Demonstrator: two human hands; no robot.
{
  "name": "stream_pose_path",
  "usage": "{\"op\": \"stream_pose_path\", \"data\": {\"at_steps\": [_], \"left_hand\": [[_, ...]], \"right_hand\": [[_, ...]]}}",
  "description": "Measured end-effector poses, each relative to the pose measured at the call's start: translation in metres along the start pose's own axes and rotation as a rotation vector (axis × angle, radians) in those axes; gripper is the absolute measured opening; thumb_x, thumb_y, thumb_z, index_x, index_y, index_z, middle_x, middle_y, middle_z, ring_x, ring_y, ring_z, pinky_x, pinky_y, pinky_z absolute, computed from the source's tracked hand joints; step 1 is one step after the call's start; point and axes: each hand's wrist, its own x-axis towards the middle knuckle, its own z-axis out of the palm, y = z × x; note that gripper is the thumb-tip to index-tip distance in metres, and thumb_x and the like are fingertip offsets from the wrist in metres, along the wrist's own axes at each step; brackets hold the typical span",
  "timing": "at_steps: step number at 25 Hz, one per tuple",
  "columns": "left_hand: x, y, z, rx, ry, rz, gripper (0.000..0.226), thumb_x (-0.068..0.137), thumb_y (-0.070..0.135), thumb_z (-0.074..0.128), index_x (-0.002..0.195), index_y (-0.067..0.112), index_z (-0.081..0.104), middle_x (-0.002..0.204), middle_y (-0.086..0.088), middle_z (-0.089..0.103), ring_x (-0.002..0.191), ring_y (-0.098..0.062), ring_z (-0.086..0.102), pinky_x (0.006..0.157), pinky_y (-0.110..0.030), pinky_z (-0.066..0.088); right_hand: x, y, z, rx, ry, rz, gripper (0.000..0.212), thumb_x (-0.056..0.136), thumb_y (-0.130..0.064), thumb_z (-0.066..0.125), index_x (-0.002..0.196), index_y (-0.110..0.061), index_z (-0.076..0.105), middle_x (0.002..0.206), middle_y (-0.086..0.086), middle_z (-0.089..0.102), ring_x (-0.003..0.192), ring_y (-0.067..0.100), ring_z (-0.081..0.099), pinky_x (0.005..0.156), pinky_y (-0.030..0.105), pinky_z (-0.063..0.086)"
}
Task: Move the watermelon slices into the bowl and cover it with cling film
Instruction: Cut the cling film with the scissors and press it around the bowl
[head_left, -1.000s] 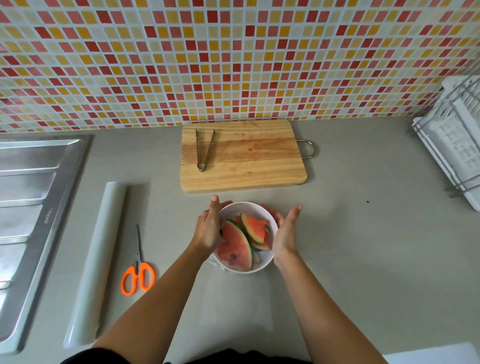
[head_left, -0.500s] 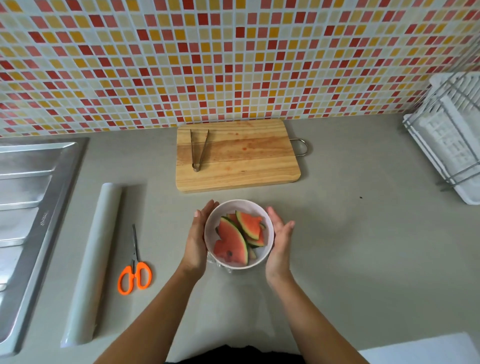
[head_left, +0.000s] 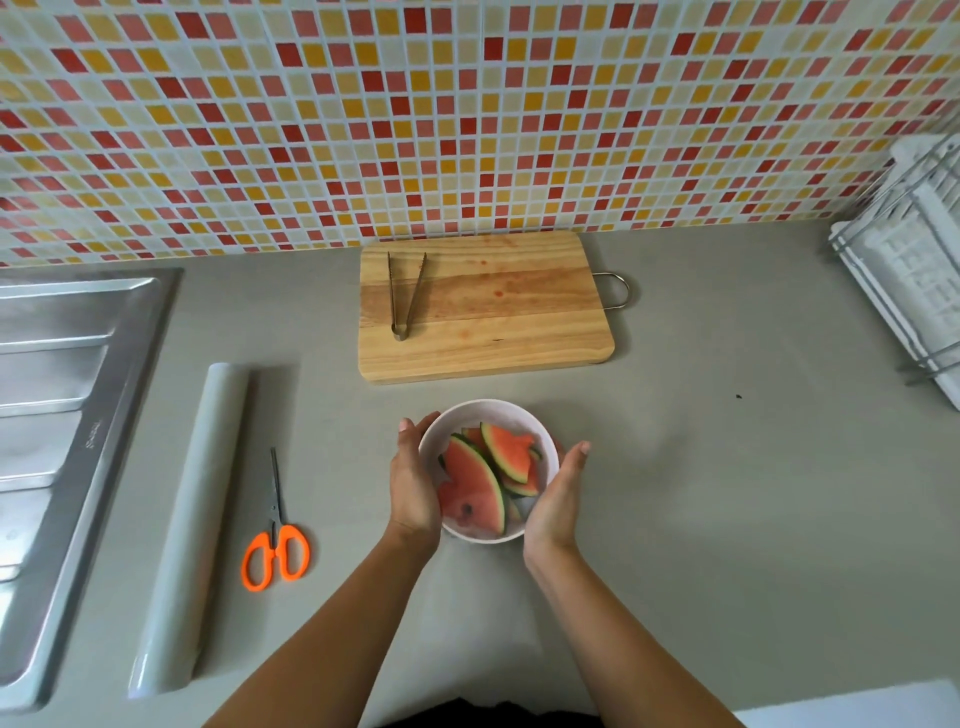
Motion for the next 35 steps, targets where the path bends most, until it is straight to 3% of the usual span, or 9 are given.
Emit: {"op": "stream_pose_path", "data": {"at_steps": [2,6,10,12,16,22,29,33,35], "left_hand": [[-0.003,0.0,0.002,-0.007,0.023,-0.048,0.057,0.097,0.054,0.023,0.09,0.032,0.075,0.091,-0.001,0.075,0.094,-0.019,0.068,0.076,-0.033,0.053],[-0.003,0.008,0.005,-0.026,0.096,-0.17,0.058,0.09,0.065,0.026,0.102,0.028,0.069,0.102,-0.008,0.072,0.099,-0.024,0.066,0.087,-0.041,0.051],[-0.012,0.011,-0.001,-0.207,0.08,-0.193,0.062,0.09,0.065,0.028,0.108,0.019,0.065,0.097,-0.009,0.075,0.092,-0.023,0.07,0.08,-0.039,0.053],[-0.015,0.016,-0.004,-0.26,0.079,-0.151,0.064,0.093,0.061,0.027,0.115,0.013,0.064,0.104,-0.014,0.072,0.1,-0.028,0.067,0.089,-0.043,0.051],[-0.013,0.034,-0.01,-0.222,-0.054,-0.033,0.07,0.094,0.059,0.02,0.11,0.01,0.067,0.103,-0.018,0.071,0.099,-0.029,0.067,0.076,-0.036,0.055],[-0.016,0.044,-0.01,-0.153,-0.165,0.105,0.063,0.098,0.053,0.016,0.117,0.018,0.064,0.113,-0.009,0.07,0.11,-0.021,0.063,0.084,-0.029,0.052],[-0.016,0.054,0.001,0.029,0.057,-0.046,0.058,0.087,0.071,0.023,0.078,0.043,0.073,0.082,0.006,0.076,0.078,-0.012,0.072,0.073,-0.035,0.052],[-0.008,0.059,0.002,0.146,0.165,-0.073,0.066,0.086,0.07,0.027,0.111,0.023,0.065,0.108,-0.008,0.069,0.103,-0.026,0.062,0.097,-0.046,0.046],[-0.005,0.058,0.003,0.234,0.164,-0.06,0.074,0.087,0.069,0.024,0.117,0.013,0.061,0.109,-0.01,0.066,0.102,-0.027,0.061,0.095,-0.043,0.046]], "right_hand": [[0.0,-0.001,0.003,-0.035,0.058,0.04,0.067,0.089,-0.066,0.018,0.098,-0.022,0.069,0.099,0.001,0.073,0.095,0.014,0.067,0.085,0.027,0.051],[-0.003,-0.011,0.01,-0.091,0.122,0.138,0.082,0.081,-0.076,0.017,0.122,-0.019,0.059,0.119,0.006,0.064,0.111,0.023,0.059,0.104,0.039,0.041],[-0.011,-0.018,0.018,-0.135,0.081,0.146,0.085,0.074,-0.082,0.017,0.113,-0.023,0.064,0.111,0.005,0.068,0.104,0.022,0.062,0.1,0.041,0.045],[-0.016,-0.022,0.024,-0.175,0.078,0.123,0.076,0.074,-0.081,0.019,0.098,-0.027,0.068,0.103,0.002,0.07,0.098,0.021,0.063,0.096,0.041,0.047],[-0.025,-0.023,0.033,-0.212,0.093,0.085,0.061,0.081,-0.074,0.027,0.071,-0.03,0.067,0.081,-0.006,0.071,0.081,0.014,0.066,0.079,0.035,0.052],[-0.021,-0.039,0.04,-0.121,0.059,0.107,0.054,0.092,-0.055,0.028,0.094,-0.02,0.068,0.095,0.004,0.071,0.089,0.022,0.065,0.082,0.034,0.05],[-0.023,-0.039,0.035,-0.128,0.054,0.065,0.047,0.093,-0.053,0.027,0.078,-0.026,0.063,0.089,-0.004,0.068,0.085,0.012,0.062,0.079,0.03,0.044],[-0.023,-0.037,0.034,-0.105,0.049,0.06,0.045,0.093,-0.052,0.028,0.08,-0.026,0.062,0.089,-0.006,0.067,0.086,0.012,0.062,0.08,0.029,0.042],[-0.022,-0.036,0.034,-0.11,0.053,0.074,0.046,0.093,-0.053,0.027,0.085,-0.026,0.063,0.094,-0.002,0.068,0.091,0.017,0.062,0.084,0.031,0.045]]}}
